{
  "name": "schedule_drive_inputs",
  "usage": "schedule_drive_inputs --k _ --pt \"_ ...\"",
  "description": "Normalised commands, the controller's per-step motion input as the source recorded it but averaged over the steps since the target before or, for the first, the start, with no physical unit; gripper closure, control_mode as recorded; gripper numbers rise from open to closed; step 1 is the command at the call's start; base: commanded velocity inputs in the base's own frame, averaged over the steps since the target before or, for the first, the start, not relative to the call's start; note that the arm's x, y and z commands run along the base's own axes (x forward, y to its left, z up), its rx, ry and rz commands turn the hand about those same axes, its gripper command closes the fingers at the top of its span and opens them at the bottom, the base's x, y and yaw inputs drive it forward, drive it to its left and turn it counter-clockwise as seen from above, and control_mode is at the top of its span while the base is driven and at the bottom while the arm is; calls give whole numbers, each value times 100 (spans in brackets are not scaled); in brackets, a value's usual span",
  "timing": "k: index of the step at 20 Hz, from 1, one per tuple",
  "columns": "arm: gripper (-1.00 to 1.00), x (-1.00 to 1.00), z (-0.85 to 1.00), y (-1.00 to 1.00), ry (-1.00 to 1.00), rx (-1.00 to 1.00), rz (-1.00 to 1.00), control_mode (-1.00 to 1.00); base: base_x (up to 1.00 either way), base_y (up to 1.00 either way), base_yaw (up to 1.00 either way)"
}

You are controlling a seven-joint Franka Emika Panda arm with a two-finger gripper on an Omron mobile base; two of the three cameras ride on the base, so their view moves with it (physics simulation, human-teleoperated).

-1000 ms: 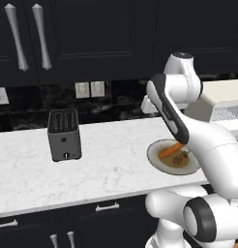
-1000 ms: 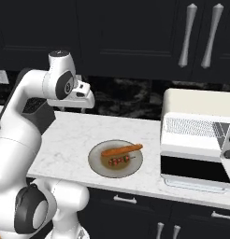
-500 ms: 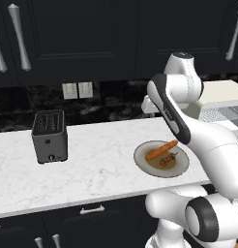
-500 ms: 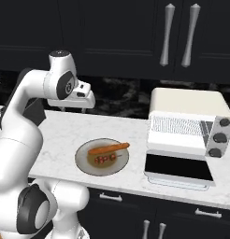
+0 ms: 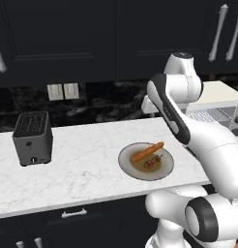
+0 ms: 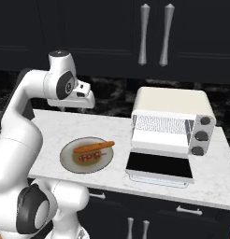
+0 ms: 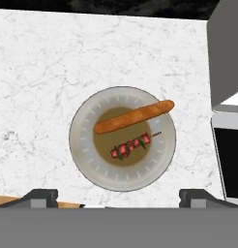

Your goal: Pick up the kebab skewer and baguette bread, and place them inside the toaster oven. Close the toaster oven door and start by setting the timer.

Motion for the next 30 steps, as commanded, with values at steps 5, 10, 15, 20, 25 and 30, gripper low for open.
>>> schedule_drive_inputs --k 5,10,15,20,25,30 --pt "-100 0 0 0 0 0 0 100 17 -41 0" --pt "-100 0 0 0 0 0 0 100 14 -38 0" --pt "-100 0 0 0 0 0 0 100 14 -38 0" --pt "-100 0 0 0 0 0 0 100 15 -39 0" --pt "-100 0 0 0 0 0 0 100 3 -11 0" --pt "-100 0 0 0 0 0 0 100 0 0 0"
